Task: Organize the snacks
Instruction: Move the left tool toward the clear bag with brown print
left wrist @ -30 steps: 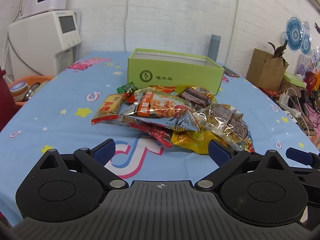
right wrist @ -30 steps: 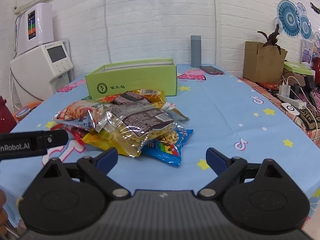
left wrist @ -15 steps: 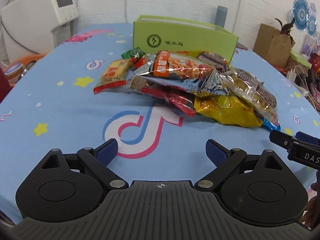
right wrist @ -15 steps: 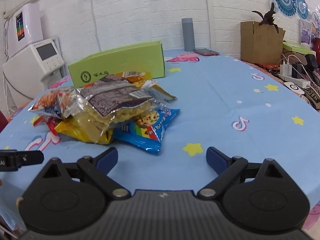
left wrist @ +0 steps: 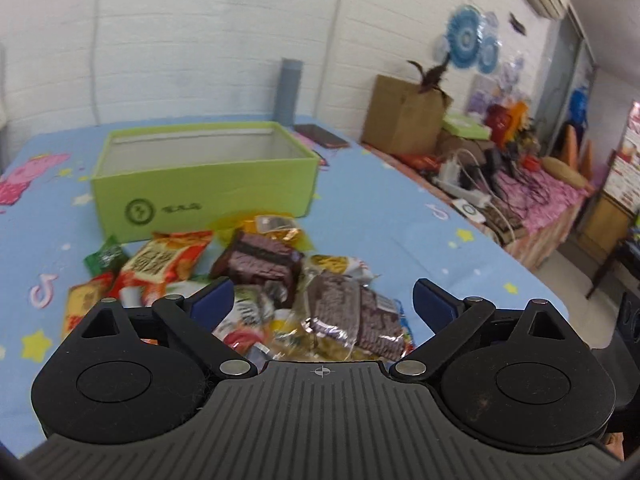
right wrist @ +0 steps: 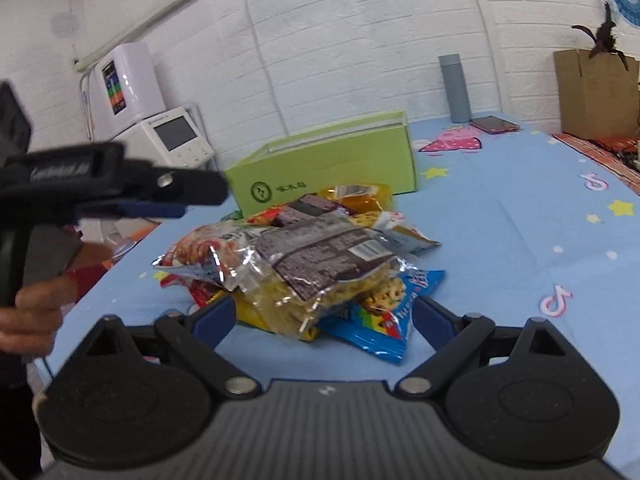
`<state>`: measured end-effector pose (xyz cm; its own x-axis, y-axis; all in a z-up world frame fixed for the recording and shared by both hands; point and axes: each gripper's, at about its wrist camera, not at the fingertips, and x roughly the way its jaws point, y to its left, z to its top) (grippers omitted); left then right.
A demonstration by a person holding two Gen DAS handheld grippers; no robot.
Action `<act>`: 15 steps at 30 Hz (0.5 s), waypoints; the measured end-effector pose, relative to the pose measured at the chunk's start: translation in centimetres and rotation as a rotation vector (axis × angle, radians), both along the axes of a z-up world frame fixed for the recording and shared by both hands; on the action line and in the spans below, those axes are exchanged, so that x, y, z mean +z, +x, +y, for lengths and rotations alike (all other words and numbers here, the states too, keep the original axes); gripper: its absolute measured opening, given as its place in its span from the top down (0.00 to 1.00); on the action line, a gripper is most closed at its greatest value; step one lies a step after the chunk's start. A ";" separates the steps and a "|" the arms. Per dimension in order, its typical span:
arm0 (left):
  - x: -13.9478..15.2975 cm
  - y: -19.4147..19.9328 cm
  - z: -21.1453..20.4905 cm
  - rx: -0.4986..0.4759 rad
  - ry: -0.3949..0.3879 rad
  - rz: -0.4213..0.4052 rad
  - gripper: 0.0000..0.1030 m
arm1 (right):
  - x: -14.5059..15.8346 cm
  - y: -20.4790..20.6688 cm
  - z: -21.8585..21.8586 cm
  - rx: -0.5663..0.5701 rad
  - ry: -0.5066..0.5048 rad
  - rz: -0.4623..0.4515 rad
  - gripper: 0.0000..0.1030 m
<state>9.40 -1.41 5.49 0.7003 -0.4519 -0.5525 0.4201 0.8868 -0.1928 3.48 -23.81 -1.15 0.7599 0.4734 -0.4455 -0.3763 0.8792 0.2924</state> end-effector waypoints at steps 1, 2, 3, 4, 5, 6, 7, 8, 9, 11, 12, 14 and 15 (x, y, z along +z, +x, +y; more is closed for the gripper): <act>0.0 1.1 -0.6 -0.033 0.020 0.011 0.20 | 0.0 0.4 0.4 0.027 0.003 0.010 0.09; -0.2 2.1 -1.5 -0.060 0.052 0.017 0.20 | -0.2 0.7 0.6 0.050 0.007 0.023 0.10; -0.4 3.1 -2.1 -0.082 0.080 0.020 0.20 | -0.4 1.0 0.9 0.066 0.011 0.035 0.10; -0.8 4.0 -2.7 -0.089 0.107 0.031 0.22 | -0.7 1.4 1.1 0.084 0.018 0.049 0.10; -1.2 4.9 -3.1 -0.084 0.127 0.056 0.26 | -0.9 1.8 1.4 0.093 0.019 0.060 0.10; -1.7 5.6 -3.4 -0.087 0.141 0.077 0.34 | -1.1 2.2 1.6 0.096 0.011 0.068 0.10; -2.1 6.0 -3.6 -0.100 0.147 0.095 0.42 | -1.3 2.6 1.7 0.099 0.002 0.073 0.10; -2.7 6.2 -3.7 -0.117 0.147 0.118 0.47 | -1.3 2.9 1.9 0.105 -0.003 0.073 0.09; -3.2 6.3 -3.9 -0.132 0.143 0.138 0.53 | -1.4 3.3 2.2 0.117 -0.005 0.070 0.09; -4.1 5.9 -3.7 -0.150 0.116 0.163 0.55 | -1.3 3.8 2.5 0.127 -0.003 0.062 0.09; -4.2 5.5 -3.8 -0.138 0.118 0.147 0.55 | -1.3 4.0 2.6 0.126 -0.008 0.063 0.09; -3.9 4.9 -4.2 -0.123 0.131 0.124 0.58 | -1.3 4.0 2.6 0.125 -0.011 0.061 0.09; -3.7 4.5 -4.5 -0.125 0.132 0.115 0.59 | -1.2 3.8 2.3 0.122 -0.004 0.063 0.09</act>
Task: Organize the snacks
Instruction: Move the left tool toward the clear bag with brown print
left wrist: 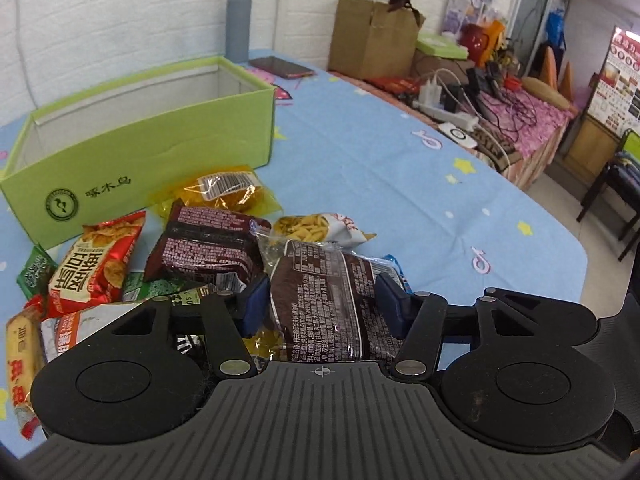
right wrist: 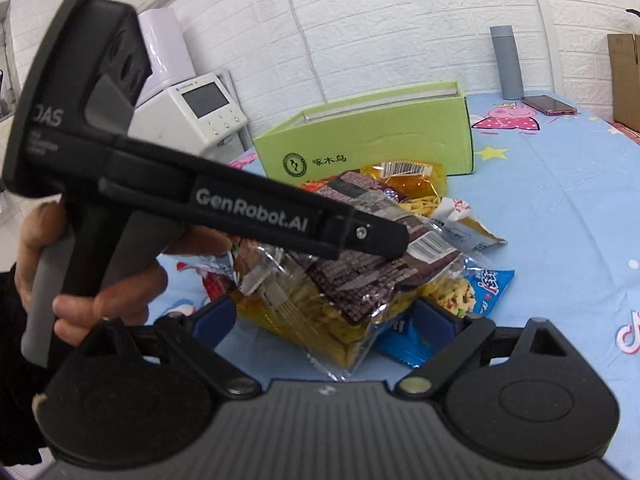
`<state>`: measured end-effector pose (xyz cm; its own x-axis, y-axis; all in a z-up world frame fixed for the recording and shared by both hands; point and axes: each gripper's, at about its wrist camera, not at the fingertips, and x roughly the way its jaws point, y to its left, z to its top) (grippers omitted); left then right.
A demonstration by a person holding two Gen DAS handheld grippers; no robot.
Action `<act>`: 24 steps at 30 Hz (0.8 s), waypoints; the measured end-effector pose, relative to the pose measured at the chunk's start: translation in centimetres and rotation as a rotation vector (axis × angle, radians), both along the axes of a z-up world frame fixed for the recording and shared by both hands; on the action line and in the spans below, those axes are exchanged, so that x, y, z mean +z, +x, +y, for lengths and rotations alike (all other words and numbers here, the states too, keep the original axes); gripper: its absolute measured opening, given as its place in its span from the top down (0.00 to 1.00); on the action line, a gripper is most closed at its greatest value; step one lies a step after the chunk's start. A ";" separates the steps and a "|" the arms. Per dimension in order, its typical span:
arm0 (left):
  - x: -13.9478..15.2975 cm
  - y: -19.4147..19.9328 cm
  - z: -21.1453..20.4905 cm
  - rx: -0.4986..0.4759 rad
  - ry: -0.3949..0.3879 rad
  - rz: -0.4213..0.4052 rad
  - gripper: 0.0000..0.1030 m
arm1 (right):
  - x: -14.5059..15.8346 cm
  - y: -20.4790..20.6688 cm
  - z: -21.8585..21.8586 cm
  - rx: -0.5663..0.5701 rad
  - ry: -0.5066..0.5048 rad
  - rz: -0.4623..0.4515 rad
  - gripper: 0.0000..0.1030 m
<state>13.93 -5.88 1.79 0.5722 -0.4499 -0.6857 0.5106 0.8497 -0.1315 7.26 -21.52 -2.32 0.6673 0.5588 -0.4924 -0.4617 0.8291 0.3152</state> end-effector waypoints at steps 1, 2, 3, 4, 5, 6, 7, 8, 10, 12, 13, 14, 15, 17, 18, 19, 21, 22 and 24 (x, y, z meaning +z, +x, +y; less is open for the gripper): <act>0.3 -0.3 -0.4 -0.005 -0.002 -0.010 0.61 | 0.1 -0.2 -0.3 -0.005 0.004 -0.001 0.09; 0.6 -0.5 -1.0 -0.014 -0.007 -0.020 0.61 | 0.3 -0.6 -0.6 -0.011 0.003 -0.006 0.09; 1.0 -0.7 -1.6 -0.031 -0.012 -0.033 0.60 | 0.5 -0.9 -1.0 -0.023 -0.001 -0.014 0.09; 1.3 -0.8 -2.3 -0.054 -0.016 -0.047 0.60 | 0.8 -1.1 -1.4 -0.043 -0.007 -0.025 0.09; 1.7 -0.8 -3.4 -0.080 -0.021 -0.056 0.60 | 1.1 -1.5 -1.9 -0.062 -0.012 -0.034 0.09; 1.9 -0.5 -4.4 -0.103 -0.028 -0.052 0.59 | 1.3 -1.9 -2.5 -0.084 -0.019 -0.042 0.09; 2.0 -0.2 -5.6 -0.133 -0.030 -0.049 0.59 | 1.5 -2.2 -3.3 -0.110 -0.024 -0.044 0.09; 2.0 0.2 -6.8 -0.169 -0.026 -0.051 0.59 | 1.6 -2.5 -3.9 -0.133 -0.027 -0.042 0.09; 1.9 1.3 -9.3 -0.234 -0.016 -0.039 0.59 | 1.7 -2.6 -5.5 -0.189 -0.035 -0.031 0.09; 1.6 2.9 -11.9 -0.293 -0.006 -0.019 0.57 | 1.4 -2.4 -6.6 -0.241 -0.037 -0.017 0.09; 1.4 3.5 -12.9 -0.323 0.003 -0.018 0.54 | 1.2 -2.1 -7.1 -0.263 -0.033 -0.007 0.09; 0.9 4.4 -14.2 -0.349 0.013 -0.016 0.54 | 0.8 -1.8 -7.4 -0.274 -0.030 0.007 0.09; 0.5 5.1 -14.8 -0.351 0.024 -0.006 0.49 | 0.5 -1.5 -7.5 -0.277 -0.027 0.019 0.09; -0.3 6.2 -15.4 -0.300 0.064 0.014 0.46 | -0.1 -1.1 -7.5 -0.267 -0.049 0.032 0.10; -0.5 6.4 -15.0 -0.259 0.076 0.010 0.45 | -0.2 -1.3 -7.5 -0.260 -0.061 0.036 0.09; -0.4 6.3 -14.2 -0.212 0.080 0.001 0.43 | -0.3 -1.7 -7.7 -0.253 -0.069 0.035 0.09; 0.1 5.7 -12.0 -0.141 0.056 -0.008 0.37 | -0.2 -2.6 -8.6 -0.235 -0.057 0.029 0.09; 0.5 5.3 -10.6 -0.111 0.025 -0.007 0.35 | 0.0 -2.7 -9.3 -0.226 -0.047 0.023 0.09; 1.0 4.5 -8.8 -0.079 -0.036 0.024 0.32 | 0.6 -2.9 -10.6 -0.241 -0.051 -0.004 0.09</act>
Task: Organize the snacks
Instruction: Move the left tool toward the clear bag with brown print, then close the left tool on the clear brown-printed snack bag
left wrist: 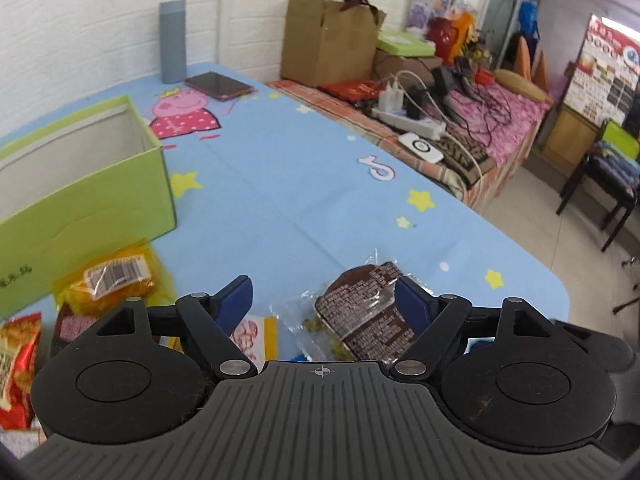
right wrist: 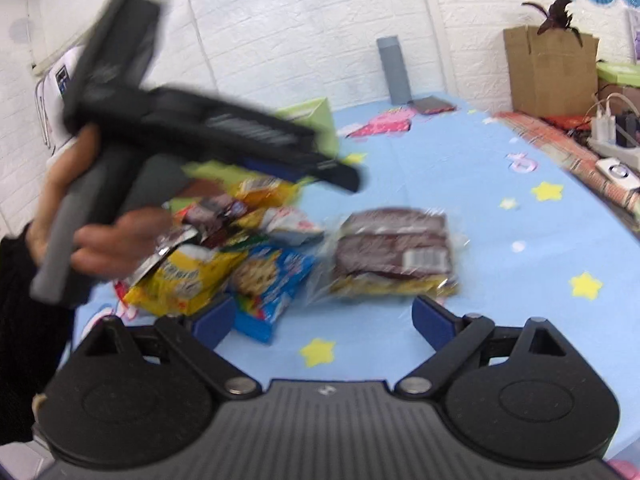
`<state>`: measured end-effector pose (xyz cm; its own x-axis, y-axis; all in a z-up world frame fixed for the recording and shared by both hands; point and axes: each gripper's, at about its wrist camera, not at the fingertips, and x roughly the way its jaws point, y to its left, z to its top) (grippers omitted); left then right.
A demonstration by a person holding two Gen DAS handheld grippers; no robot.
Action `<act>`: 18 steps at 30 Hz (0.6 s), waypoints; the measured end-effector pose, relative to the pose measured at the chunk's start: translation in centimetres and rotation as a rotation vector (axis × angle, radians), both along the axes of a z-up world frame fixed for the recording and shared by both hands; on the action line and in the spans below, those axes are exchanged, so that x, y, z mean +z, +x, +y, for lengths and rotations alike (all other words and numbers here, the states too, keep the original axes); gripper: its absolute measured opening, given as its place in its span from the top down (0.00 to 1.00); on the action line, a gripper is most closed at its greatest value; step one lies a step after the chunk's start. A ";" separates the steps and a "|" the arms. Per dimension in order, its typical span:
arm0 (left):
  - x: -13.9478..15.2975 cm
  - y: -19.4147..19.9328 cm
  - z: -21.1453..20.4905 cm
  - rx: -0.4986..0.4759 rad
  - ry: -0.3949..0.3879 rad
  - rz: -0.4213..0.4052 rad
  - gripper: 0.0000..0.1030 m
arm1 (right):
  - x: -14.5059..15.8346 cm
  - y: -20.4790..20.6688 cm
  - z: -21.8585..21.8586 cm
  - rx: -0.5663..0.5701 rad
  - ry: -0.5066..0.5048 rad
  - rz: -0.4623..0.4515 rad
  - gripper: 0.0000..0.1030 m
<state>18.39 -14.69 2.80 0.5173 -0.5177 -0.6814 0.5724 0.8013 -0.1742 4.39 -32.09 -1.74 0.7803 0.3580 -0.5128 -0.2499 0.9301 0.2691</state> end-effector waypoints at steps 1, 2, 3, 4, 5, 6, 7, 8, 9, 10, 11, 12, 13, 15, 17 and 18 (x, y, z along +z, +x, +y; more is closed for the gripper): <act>0.1 -0.3 0.5 0.001 -0.023 0.021 0.31 | 0.2 0.5 -0.6 -0.015 -0.015 -0.007 0.09; 0.1 -0.4 0.6 0.001 -0.037 0.044 0.31 | 0.2 1.5 -1.1 -0.040 -0.038 -0.005 0.09; -0.1 -0.5 0.6 0.000 -0.045 0.067 0.31 | 0.2 2.1 -1.4 -0.064 -0.062 -0.007 0.09; -0.3 -0.4 0.4 -0.003 -0.049 0.089 0.31 | -0.1 3.1 -1.8 -0.079 -0.082 -0.006 0.09; -0.8 -0.2 0.1 -0.001 -0.045 0.116 0.31 | -0.3 3.8 -2.0 -0.088 -0.089 0.007 0.10; -1.3 0.2 -0.2 0.010 -0.036 0.142 0.33 | -0.6 4.3 -2.2 -0.094 -0.093 0.023 0.10; -1.8 0.5 -0.5 0.020 -0.030 0.163 0.34 | -0.9 5.1 -2.4 -0.090 -0.091 0.033 0.10; -2.5 0.8 -0.8 0.028 -0.029 0.189 0.35 | -1.2 5.5 -2.4 -0.077 -0.085 0.042 0.10; -3.1 1.1 -1.0 0.031 -0.038 0.217 0.35 | -1.3 5.5 -2.5 -0.064 -0.073 0.047 0.10; -3.6 1.5 -1.2 0.028 -0.055 0.248 0.36 | -1.3 5.5 -2.6 -0.054 -0.054 0.050 0.10; -4.0 1.8 -1.4 0.023 -0.070 0.273 0.36 | -1.4 5.8 -2.6 -0.046 -0.040 0.057 0.10; -4.4 2.0 -1.6 0.030 -0.076 0.283 0.35 | -1.6 6.2 -2.6 -0.039 -0.032 0.066 0.09; -4.6 2.1 -1.7 0.043 -0.078 0.280 0.36 | -1.8 6.7 -2.3 -0.040 -0.036 0.073 0.09; -4.9 2.5 -2.2 0.046 -0.066 0.262 0.43 | -1.8 7.1 -1.7 -0.034 -0.069 0.070 0.09; -4.9 2.7 -2.3 0.035 -0.062 0.259 0.43 | -1.8 7.5 -1.4 -0.018 -0.086 0.073 0.09; -4.8 2.9 -2.2 0.033 -0.057 0.261 0.45 | -1.8 7.5 -1.3 -0.012 -0.096 0.074 0.09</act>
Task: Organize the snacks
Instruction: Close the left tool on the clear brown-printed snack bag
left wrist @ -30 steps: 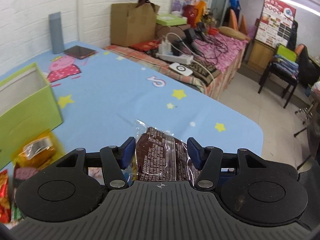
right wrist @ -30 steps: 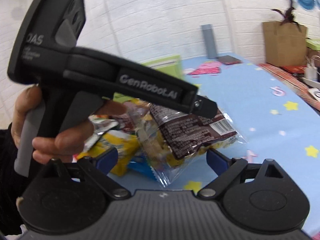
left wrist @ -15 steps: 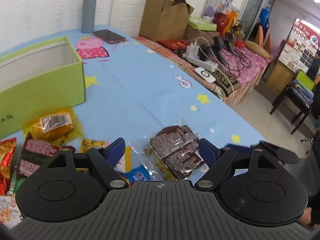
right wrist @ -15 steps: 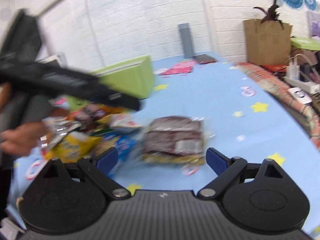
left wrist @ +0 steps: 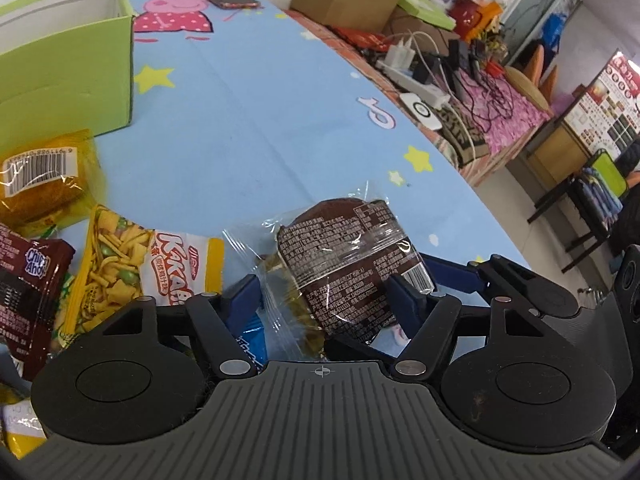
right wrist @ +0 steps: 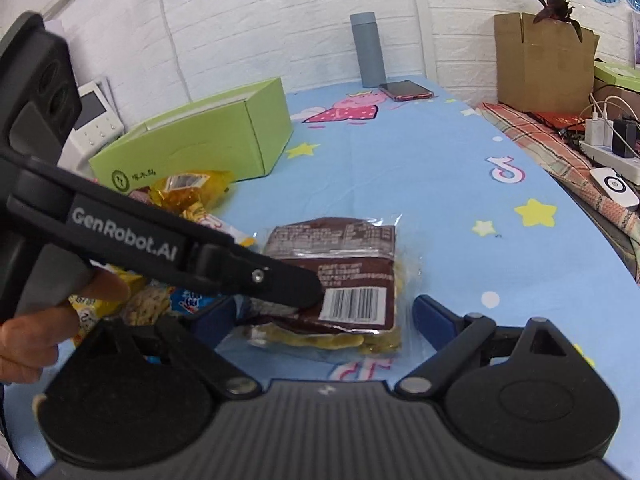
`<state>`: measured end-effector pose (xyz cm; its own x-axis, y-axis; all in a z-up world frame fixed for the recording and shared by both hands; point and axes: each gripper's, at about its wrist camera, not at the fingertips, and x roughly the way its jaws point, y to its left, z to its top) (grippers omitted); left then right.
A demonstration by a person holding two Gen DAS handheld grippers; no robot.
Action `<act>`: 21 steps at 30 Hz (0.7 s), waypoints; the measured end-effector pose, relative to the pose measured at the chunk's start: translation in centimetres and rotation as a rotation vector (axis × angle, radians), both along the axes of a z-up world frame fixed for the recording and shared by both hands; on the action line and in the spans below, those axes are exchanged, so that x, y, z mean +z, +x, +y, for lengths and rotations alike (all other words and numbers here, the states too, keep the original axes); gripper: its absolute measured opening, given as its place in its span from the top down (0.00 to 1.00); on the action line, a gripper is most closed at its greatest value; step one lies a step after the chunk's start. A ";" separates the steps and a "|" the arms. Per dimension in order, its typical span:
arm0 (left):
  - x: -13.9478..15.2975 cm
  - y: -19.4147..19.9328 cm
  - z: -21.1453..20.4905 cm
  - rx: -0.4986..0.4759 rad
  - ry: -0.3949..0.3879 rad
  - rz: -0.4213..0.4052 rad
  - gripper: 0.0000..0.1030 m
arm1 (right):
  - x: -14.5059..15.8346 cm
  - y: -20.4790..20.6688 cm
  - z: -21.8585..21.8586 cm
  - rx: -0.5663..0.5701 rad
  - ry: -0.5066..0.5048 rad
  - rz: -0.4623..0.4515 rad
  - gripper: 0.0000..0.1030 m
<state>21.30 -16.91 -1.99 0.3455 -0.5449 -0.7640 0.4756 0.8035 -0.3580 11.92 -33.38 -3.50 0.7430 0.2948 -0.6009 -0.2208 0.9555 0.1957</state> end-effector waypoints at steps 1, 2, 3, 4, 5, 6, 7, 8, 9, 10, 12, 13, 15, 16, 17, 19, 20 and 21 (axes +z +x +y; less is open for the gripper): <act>0.2 0.1 0.3 0.001 0.000 -0.006 0.46 | 0.0 0.2 -0.1 0.004 -0.008 0.001 0.09; 0.6 0.3 0.7 0.008 -0.004 -0.021 0.46 | 0.2 0.1 -0.5 0.001 -0.010 -0.004 0.09; 0.9 0.5 1.3 0.021 -0.015 -0.027 0.45 | 0.4 0.0 -1.0 -0.006 -0.003 -0.009 0.09; 1.2 0.7 1.8 0.034 -0.033 -0.024 0.38 | 0.5 0.1 -1.6 -0.016 0.008 -0.008 0.09; 1.4 0.8 2.2 0.045 -0.048 -0.020 0.35 | 0.5 0.2 -2.0 -0.027 0.013 -0.003 0.09; 1.4 0.8 2.4 0.050 -0.051 -0.013 0.34 | 0.5 0.3 -2.2 -0.031 0.010 -0.002 0.09; 1.3 0.7 2.3 0.048 -0.043 -0.008 0.36 | 0.5 0.4 -2.2 -0.029 0.003 -0.001 0.09; 1.1 0.7 2.1 0.043 -0.031 -0.003 0.37 | 0.4 0.5 -2.2 -0.026 -0.001 0.001 0.09; 0.9 0.5 1.8 0.036 -0.024 0.000 0.41 | 0.4 0.5 -2.2 -0.026 -0.001 0.002 0.09; 0.7 0.3 1.5 0.022 -0.021 0.002 0.42 | 0.5 0.5 -2.2 -0.026 0.000 0.002 0.09; 0.1 0.1 0.7 0.004 -0.028 0.017 0.43 | 0.5 0.5 -1.9 -0.010 -0.011 0.001 0.09; -0.2 0.0 0.3 0.004 -0.027 0.028 0.41 | 0.4 0.6 -1.6 -0.005 -0.019 0.002 0.09; -0.2 -0.1 -0.4 0.002 -0.005 -0.008 0.44 | 0.1 1.0 -1.4 -0.019 -0.017 0.014 0.09; -0.1 -0.2 -0.7 -0.003 0.012 -0.021 0.50 | 0.1 1.0 -1.4 -0.025 -0.014 0.016 0.09; -0.1 -0.1 -0.7 -0.011 0.014 -0.021 0.51 | 0.2 0.9 -1.2 -0.022 -0.024 0.021 0.09; 0.0 0.3 -0.2 -0.014 0.002 -0.007 0.52 | 0.3 0.3 -1.1 0.003 -0.030 0.024 0.09; 0.0 0.5 0.3 -0.002 -0.001 0.006 0.53 | 0.4 0.0 -1.2 0.001 -0.035 0.020 0.09; 0.0 0.7 0.9 0.013 -0.007 0.010 0.50 | 0.5 -0.3 -1.4 -0.004 -0.038 0.011 0.09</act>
